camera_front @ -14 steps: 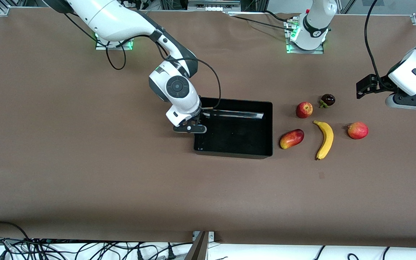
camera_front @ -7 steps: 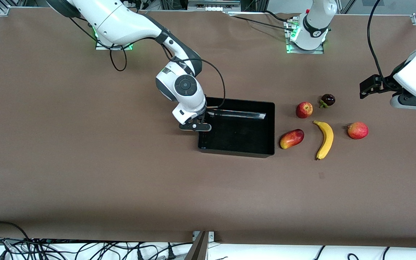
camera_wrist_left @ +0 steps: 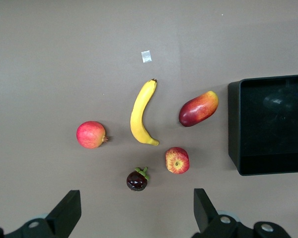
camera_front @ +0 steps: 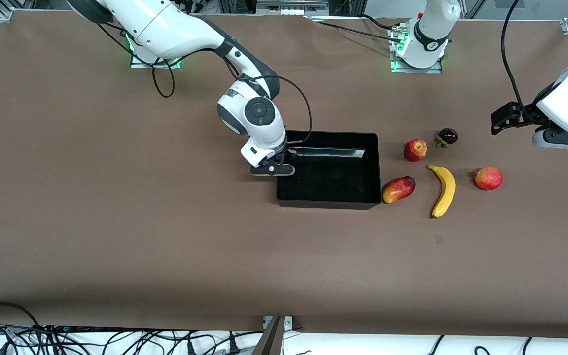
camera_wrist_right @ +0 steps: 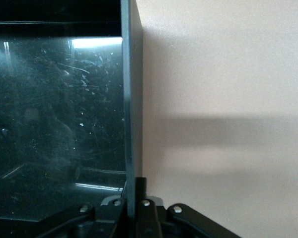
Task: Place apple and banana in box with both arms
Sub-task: 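Retract the right gripper while the left gripper reaches the red apple, then lower the left gripper and grasp the red apple, then carry the apple into the black box and open the left gripper, then lower the left gripper onto the yellow banana and grasp it, then carry the banana into the black box and open the left gripper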
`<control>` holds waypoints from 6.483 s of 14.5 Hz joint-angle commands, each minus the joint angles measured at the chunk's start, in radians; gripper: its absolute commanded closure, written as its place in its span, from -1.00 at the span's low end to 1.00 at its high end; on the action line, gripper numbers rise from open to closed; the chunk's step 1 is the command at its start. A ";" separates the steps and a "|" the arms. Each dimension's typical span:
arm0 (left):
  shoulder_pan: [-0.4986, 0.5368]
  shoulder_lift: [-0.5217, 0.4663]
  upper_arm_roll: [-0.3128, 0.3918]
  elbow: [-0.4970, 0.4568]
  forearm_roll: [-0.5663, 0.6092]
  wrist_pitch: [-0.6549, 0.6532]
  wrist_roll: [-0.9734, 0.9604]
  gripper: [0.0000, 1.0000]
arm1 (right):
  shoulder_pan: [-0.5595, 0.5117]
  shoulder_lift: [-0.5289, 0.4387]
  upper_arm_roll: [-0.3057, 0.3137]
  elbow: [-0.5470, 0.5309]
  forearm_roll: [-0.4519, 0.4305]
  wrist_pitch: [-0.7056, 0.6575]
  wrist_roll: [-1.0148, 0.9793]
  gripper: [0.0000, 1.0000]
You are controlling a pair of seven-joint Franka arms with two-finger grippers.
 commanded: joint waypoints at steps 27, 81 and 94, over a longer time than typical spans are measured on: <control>-0.007 0.233 -0.126 -0.774 0.113 0.796 -0.173 0.70 | -0.302 -0.726 -0.423 -0.020 0.320 -0.791 -0.868 -1.00; 0.271 0.548 -0.275 -0.120 0.197 0.378 0.241 1.00 | -0.279 -0.671 -0.418 0.012 0.277 -0.704 -0.853 -1.00; -0.244 0.663 -0.273 0.257 -0.028 0.166 -0.395 1.00 | -0.279 -0.671 -0.418 0.012 0.277 -0.704 -0.854 -1.00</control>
